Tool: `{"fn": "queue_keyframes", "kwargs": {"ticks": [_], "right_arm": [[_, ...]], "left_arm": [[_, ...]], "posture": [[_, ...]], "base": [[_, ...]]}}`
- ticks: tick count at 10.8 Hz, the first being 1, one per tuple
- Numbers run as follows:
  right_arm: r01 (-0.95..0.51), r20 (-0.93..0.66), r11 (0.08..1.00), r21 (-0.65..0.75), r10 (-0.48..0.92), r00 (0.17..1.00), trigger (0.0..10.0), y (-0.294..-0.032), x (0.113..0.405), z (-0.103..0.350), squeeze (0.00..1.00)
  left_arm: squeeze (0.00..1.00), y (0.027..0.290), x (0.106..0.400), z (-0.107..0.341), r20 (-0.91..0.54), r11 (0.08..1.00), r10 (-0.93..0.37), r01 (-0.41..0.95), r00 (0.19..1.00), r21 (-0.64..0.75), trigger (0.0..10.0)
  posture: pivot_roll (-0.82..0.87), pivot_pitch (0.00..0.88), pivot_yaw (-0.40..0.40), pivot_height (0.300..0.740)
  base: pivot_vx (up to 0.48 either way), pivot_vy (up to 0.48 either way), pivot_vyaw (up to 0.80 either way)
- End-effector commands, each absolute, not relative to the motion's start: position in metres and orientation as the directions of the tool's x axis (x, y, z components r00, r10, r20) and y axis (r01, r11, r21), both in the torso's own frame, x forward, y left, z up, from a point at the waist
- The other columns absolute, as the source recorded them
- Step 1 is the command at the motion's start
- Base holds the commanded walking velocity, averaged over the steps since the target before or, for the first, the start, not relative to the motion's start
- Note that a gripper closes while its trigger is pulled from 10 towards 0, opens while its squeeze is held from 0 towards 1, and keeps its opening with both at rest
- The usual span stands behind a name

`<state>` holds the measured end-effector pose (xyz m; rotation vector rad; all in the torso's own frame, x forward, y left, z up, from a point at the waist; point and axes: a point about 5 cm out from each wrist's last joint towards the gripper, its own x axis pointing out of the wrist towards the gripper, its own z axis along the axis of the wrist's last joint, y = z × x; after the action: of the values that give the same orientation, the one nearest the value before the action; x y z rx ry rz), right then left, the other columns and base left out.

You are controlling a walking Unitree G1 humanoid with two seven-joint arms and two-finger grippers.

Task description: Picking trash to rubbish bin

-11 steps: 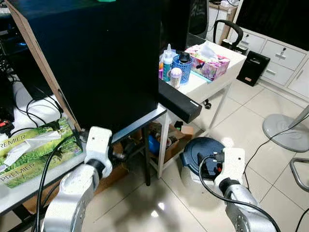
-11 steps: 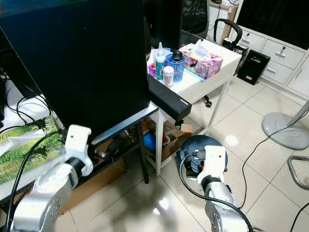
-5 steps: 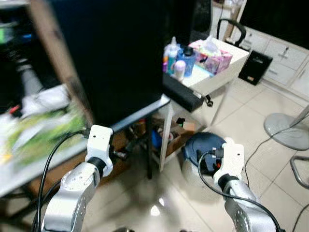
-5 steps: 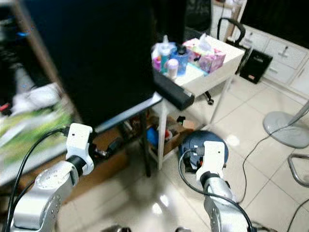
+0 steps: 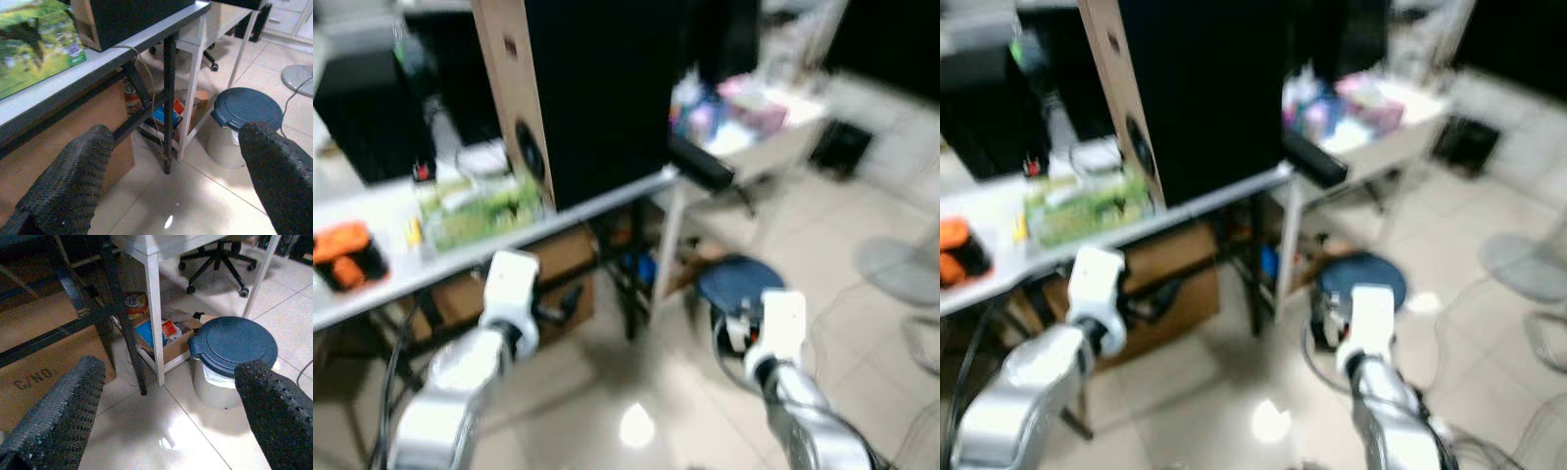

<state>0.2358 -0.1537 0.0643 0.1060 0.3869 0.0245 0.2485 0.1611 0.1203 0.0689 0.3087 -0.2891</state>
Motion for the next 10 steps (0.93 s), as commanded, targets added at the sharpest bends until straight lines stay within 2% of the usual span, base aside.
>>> {"fn": "queue_keyframes", "kwargs": {"ticks": [1,4,10], "right_arm": [[-0.003,-0.369,0.994,0.109,0.043,0.928,10.0,-0.154,0.238,0.067,0.00],[-0.010,-0.359,0.995,0.104,0.047,0.932,10.0,-0.152,0.241,0.069,0.00],[-0.123,-0.244,0.992,-0.004,0.118,0.963,10.0,-0.141,0.249,0.082,0.00]], "left_arm": [[0.00,0.160,0.248,0.122,-0.308,0.956,-0.273,0.293,0.912,0.021,10.0],[0.00,0.159,0.249,0.122,-0.306,0.956,-0.272,0.291,0.912,0.020,10.0],[0.00,0.169,0.251,0.128,-0.287,0.961,-0.240,0.269,0.927,0.066,10.0]], "posture": [[-0.05,0.000,0.021,0.740],[-0.05,0.000,0.015,0.740],[-0.04,0.000,0.012,0.740]], "base": [[-0.330,0.000,0.00],[-0.326,0.000,0.00],[-0.329,0.000,0.00]]}}
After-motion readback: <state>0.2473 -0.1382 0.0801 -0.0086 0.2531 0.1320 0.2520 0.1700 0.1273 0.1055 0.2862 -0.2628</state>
